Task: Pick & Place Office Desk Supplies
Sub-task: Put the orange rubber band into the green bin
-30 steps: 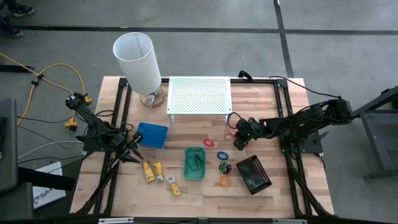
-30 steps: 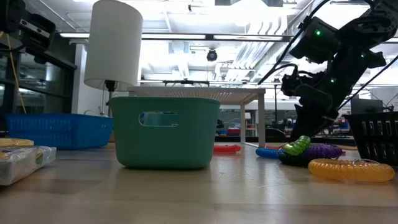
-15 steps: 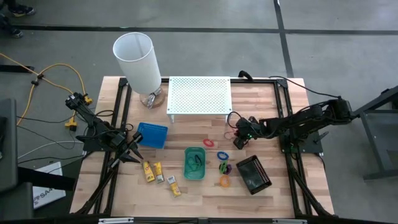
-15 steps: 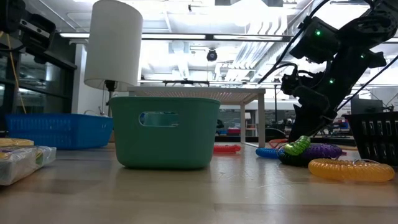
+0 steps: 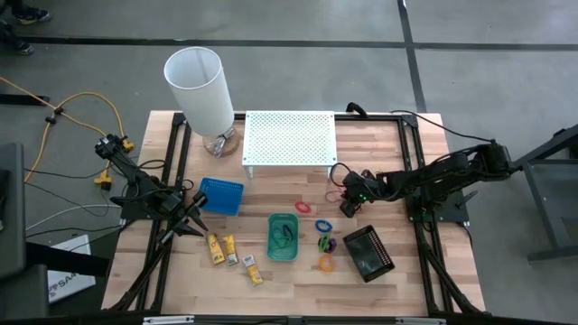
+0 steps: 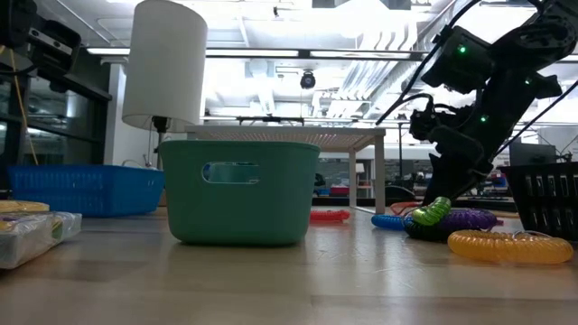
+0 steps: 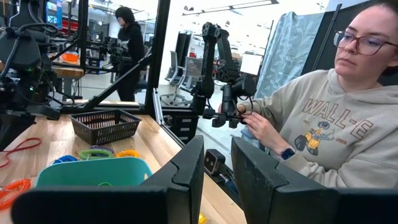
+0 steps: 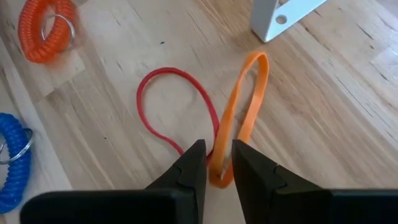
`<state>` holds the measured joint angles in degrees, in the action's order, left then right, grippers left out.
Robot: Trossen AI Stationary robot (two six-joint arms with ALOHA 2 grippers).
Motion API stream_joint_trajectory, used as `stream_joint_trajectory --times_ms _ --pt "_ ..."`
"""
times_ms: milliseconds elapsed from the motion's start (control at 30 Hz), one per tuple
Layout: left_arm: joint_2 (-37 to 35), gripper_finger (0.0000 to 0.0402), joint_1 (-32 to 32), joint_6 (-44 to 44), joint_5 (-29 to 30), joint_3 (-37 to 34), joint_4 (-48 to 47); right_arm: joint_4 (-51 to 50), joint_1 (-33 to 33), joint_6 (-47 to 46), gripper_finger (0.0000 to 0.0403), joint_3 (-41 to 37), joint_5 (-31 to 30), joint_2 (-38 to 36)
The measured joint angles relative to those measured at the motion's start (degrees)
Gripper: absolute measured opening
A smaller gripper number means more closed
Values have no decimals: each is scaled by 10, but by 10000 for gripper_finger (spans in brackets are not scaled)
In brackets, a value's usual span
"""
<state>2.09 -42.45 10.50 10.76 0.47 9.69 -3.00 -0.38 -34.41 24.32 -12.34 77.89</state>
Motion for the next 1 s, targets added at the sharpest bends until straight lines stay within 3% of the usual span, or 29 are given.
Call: stream_joint_trajectory --times_ms 1000 --pt "0 79 0 0 0 0 0 -41 0 -3 68 0 10 -48"
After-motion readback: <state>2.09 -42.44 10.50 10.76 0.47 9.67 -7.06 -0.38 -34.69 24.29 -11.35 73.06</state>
